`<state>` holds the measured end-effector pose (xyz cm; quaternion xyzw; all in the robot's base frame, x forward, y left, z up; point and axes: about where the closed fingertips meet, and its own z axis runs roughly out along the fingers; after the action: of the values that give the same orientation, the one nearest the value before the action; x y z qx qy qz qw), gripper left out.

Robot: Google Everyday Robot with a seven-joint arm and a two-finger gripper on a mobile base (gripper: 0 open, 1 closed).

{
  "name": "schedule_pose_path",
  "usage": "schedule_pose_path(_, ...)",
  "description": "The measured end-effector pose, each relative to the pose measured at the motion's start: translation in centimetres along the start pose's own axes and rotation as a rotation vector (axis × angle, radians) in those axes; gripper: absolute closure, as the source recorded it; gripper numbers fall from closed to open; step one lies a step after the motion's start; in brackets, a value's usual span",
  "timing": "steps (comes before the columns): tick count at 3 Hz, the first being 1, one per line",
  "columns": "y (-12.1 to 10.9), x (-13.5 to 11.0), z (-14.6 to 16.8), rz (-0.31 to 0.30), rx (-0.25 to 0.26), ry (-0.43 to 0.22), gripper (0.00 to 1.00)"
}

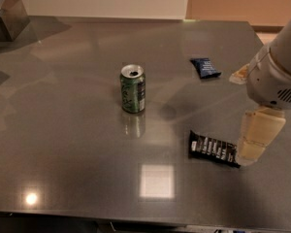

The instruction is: Pick rxbar chocolate

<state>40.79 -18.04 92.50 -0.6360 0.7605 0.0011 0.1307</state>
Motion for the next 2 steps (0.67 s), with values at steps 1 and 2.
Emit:
schedule_pose_path(1,0.1,-0.1,2.6,0.0,-0.008,-0.019,0.0)
schedule_pose_path(2,0.0,-0.1,5.0,0.009,-0.015,-0.044,0.0)
